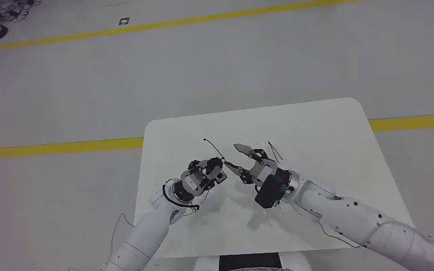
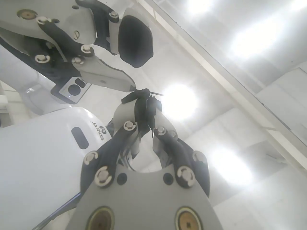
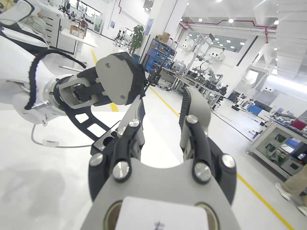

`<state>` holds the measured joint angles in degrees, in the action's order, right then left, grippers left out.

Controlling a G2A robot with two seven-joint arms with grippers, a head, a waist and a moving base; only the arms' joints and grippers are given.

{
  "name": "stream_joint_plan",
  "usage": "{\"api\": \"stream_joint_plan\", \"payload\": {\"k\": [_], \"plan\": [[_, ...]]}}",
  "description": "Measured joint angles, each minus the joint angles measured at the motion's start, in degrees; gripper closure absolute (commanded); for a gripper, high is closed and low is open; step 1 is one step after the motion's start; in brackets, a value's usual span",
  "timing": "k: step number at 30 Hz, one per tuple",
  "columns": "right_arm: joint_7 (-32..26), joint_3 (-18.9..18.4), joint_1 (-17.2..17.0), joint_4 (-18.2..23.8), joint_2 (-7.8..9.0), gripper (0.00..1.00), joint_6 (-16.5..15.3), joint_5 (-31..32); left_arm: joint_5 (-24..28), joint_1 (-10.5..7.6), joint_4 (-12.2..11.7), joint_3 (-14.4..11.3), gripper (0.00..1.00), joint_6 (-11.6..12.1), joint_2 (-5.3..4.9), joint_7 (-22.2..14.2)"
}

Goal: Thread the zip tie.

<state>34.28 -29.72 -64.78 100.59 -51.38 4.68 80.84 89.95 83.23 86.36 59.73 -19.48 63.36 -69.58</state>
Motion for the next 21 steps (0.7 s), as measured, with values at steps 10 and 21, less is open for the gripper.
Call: {"api": "stream_joint_plan", "payload": {"k": [10,21], "plan": [[0.76,-2.50,-1.74,-0.61,-1.27,0.71,-4.92,-0.69,0.00,0.00,0.00,0.00,1.00,0.00,0.00,0.00],[1.87,-5.15,-4.46,-0.12,-2.02,0.73,-7.37,1.29,0.00,0.00,0.00,0.00,1.00,0.00,0.00,0.00]]}}
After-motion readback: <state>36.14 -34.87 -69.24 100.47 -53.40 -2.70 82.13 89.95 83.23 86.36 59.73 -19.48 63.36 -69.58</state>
